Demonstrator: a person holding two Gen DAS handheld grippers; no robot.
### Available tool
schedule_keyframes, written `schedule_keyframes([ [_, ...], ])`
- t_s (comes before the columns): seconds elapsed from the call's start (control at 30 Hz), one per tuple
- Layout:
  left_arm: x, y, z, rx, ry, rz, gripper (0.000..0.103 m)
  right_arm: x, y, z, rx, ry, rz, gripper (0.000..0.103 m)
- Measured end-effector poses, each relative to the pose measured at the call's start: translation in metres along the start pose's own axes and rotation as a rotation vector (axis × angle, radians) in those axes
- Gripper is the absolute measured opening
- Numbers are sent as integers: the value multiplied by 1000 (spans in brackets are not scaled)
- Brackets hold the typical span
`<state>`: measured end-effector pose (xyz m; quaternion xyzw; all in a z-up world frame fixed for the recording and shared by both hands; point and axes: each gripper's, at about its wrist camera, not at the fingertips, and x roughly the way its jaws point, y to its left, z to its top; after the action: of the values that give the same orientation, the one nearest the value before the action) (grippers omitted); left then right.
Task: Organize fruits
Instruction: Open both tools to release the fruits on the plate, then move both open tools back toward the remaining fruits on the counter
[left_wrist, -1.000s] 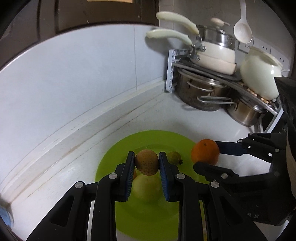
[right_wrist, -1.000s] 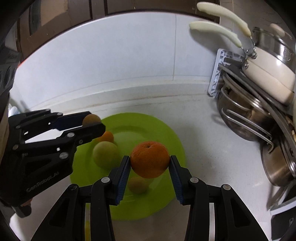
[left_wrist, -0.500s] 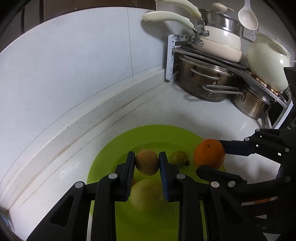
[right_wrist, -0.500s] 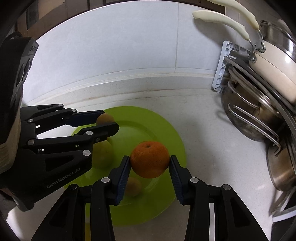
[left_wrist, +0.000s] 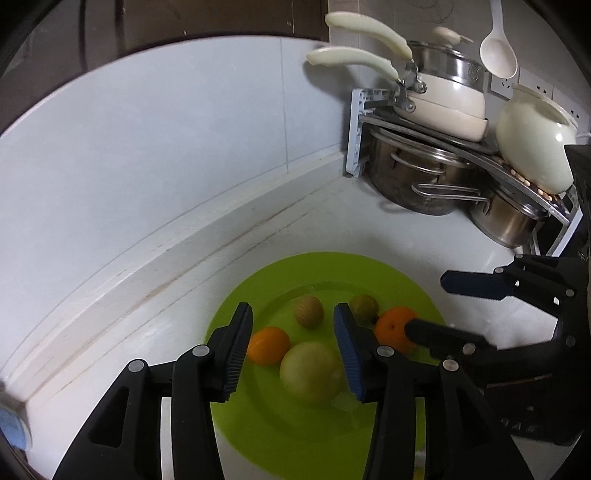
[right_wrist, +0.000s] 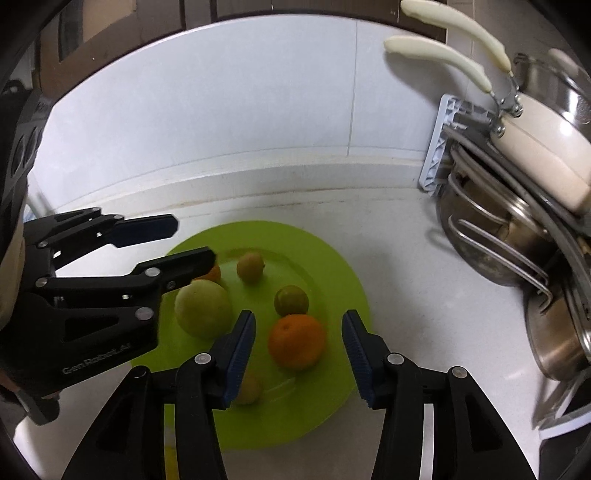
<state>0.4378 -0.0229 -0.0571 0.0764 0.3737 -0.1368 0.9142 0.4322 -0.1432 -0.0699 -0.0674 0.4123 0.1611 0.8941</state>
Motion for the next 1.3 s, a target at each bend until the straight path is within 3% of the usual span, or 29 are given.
schedule_keyframes([
  [0.23,-40,-1,-7,-20,-58,3,56,-27,5,-7,16,-54,-3,49],
  [0.7,-120,-23,-24,-44,-152,0,63,-97,10,-30,50,-168,-27,49],
  [1.23,-173,-64,-56,-69,-177,-22,65,-160,3,-85,74,-203,-48,50],
  [1.3,-176,-70,-61,-70,-175,-15,66,-163,1,-90,71,-202,-50,54],
])
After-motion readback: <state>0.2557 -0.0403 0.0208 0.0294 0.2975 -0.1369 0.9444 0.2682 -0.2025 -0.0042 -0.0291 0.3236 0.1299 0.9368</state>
